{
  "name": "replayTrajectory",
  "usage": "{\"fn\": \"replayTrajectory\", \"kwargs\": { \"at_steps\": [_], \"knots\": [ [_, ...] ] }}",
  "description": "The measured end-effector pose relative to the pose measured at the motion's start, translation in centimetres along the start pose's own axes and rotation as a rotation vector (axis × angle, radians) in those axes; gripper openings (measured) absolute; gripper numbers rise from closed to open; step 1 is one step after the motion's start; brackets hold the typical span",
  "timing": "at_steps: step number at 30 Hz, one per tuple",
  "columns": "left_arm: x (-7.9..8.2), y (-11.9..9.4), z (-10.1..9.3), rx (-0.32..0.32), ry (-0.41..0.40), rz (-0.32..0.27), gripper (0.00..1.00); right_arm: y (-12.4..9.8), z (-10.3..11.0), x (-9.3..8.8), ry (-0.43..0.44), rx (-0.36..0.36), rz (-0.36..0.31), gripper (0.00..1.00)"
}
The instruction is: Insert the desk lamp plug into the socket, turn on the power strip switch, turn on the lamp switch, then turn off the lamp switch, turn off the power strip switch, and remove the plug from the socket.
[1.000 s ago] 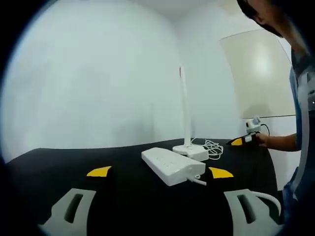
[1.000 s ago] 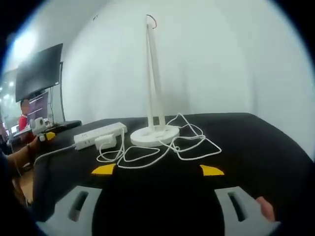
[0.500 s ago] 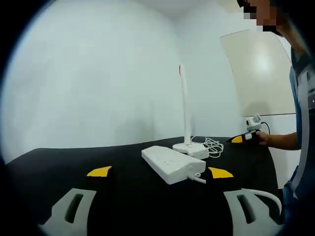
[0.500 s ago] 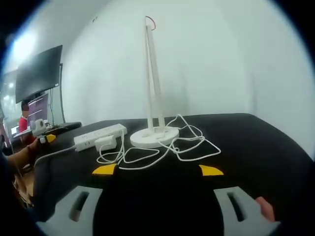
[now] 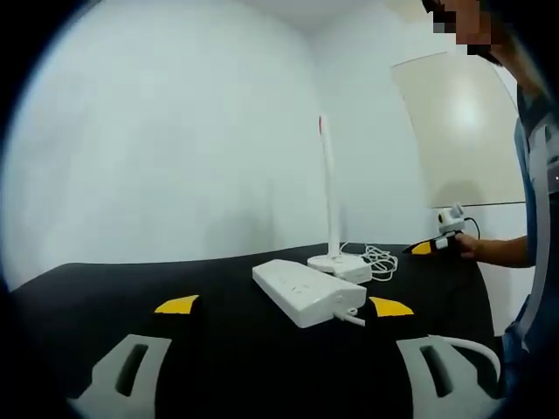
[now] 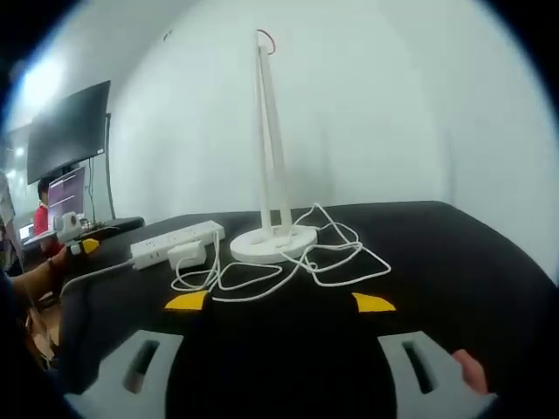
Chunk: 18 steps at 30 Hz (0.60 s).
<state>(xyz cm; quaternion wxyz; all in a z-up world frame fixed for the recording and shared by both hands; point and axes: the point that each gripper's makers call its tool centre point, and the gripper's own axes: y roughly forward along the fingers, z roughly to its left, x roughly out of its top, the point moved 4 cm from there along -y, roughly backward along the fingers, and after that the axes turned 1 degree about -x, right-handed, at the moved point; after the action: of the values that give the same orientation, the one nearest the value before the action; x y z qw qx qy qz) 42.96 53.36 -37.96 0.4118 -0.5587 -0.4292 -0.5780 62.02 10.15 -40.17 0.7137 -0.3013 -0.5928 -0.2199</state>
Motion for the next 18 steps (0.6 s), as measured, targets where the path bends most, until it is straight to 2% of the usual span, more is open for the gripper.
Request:
{"fn": "replayTrajectory", "kwargs": {
  "at_steps": [7,14,18],
  "knots": [
    [0.08,0.01,0.73,0.033,-0.023,-0.005,0.70,-0.03,-0.01,-0.08,-0.014,-0.004,0.007,0.60],
    [-0.18,0.15,0.42,0.023,-0.012,0.013,0.70,-0.26,0.26,0.19,0.000,0.003,-0.012,0.60],
    [0.01,0.08,0.45,0.026,-0.014,0.002,0.70,-0.29,0.40,0.23,0.002,0.004,-0.013,0.60]
  ]
}}
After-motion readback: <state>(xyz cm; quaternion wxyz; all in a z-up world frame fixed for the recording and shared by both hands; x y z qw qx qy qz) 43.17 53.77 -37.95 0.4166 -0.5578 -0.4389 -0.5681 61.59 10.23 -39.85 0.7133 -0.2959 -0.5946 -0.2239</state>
